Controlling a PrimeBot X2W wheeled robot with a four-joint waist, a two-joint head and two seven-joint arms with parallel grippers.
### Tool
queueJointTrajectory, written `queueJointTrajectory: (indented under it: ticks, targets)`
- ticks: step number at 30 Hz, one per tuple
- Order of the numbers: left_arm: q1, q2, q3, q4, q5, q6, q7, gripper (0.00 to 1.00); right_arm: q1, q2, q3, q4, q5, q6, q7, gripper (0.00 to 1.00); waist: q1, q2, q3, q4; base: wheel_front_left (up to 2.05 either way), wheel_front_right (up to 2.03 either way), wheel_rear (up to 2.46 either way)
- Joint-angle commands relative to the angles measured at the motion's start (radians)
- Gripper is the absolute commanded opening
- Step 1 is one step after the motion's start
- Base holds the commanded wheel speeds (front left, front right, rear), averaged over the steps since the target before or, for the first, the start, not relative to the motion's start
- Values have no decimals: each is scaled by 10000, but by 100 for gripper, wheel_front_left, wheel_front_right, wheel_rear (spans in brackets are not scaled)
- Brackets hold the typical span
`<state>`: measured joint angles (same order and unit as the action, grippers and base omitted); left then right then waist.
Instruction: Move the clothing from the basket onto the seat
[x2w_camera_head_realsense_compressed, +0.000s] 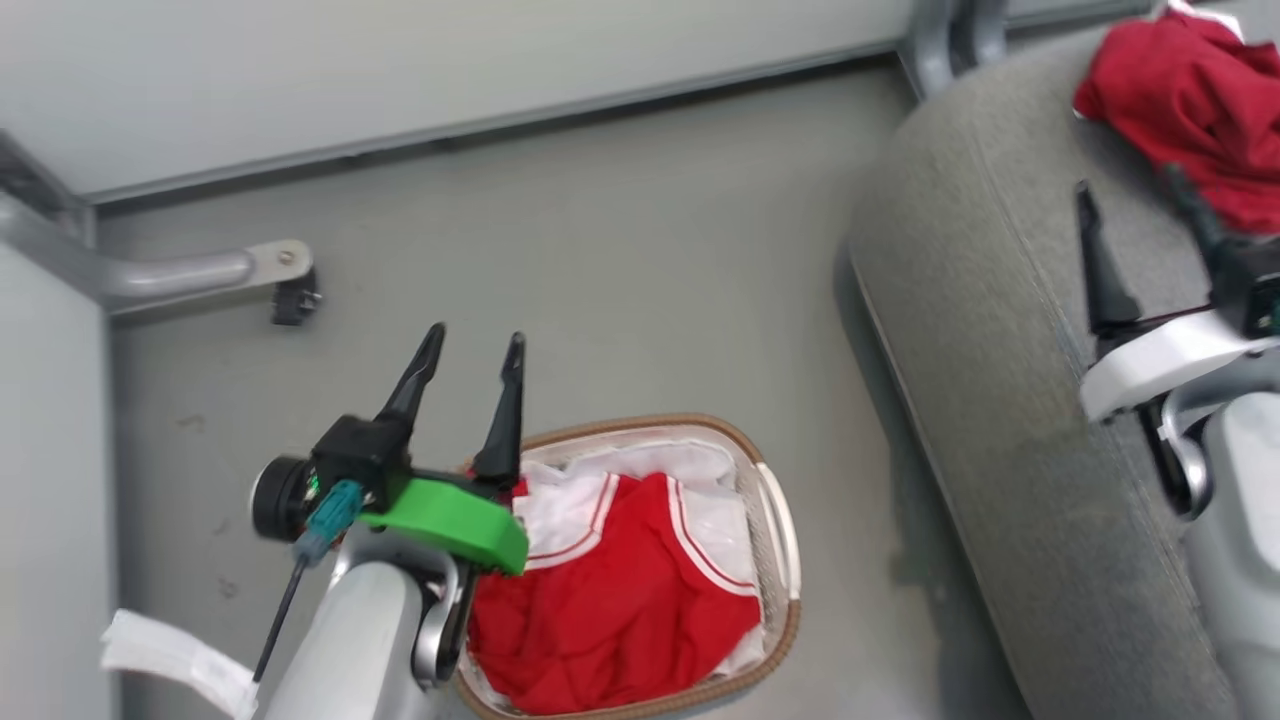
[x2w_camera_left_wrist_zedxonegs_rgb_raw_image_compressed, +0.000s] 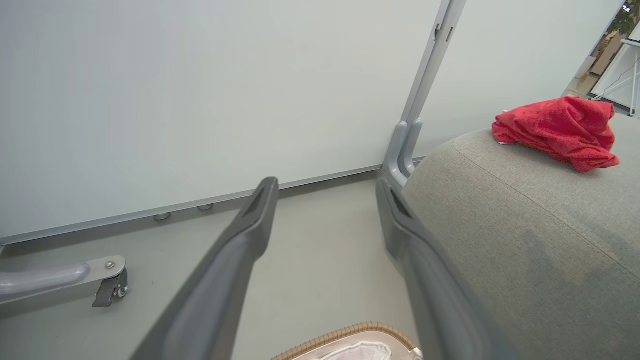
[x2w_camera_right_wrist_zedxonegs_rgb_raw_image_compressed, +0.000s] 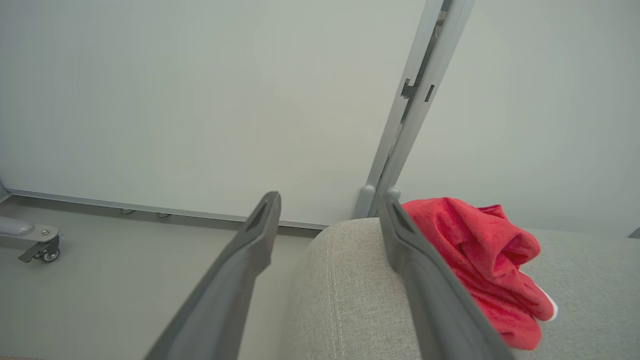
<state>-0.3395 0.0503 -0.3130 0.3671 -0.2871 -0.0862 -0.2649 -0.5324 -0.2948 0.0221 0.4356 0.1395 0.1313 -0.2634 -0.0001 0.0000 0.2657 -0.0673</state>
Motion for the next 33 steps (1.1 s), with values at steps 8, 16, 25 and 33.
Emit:
queueJointTrajectory:
  ticks: [8,16,25,33]
  targets:
    - [1250,6,873,-255,-72,212,9,100,1312,1075,67,-580,49,-12,-20,100,1,0,-1458,1440,0,0,0]
    - [2353,5,1396,-572,-94,297,9,100,2870,2028,-372,-1388,-481,-10,-20,100,1,0,-1930,1565,0,0,0]
    - [3045,8,1269,-730,-217,396,7,100,4297,2417,-569,-1937,-275,-10,-20,100,1,0,-2370,1515,0,0,0]
    - [3072,7,1174,-716,-237,428,8,100,4598,2427,-364,-1837,0,-10,-19,100,1,0,-2499,1422,0,0,0]
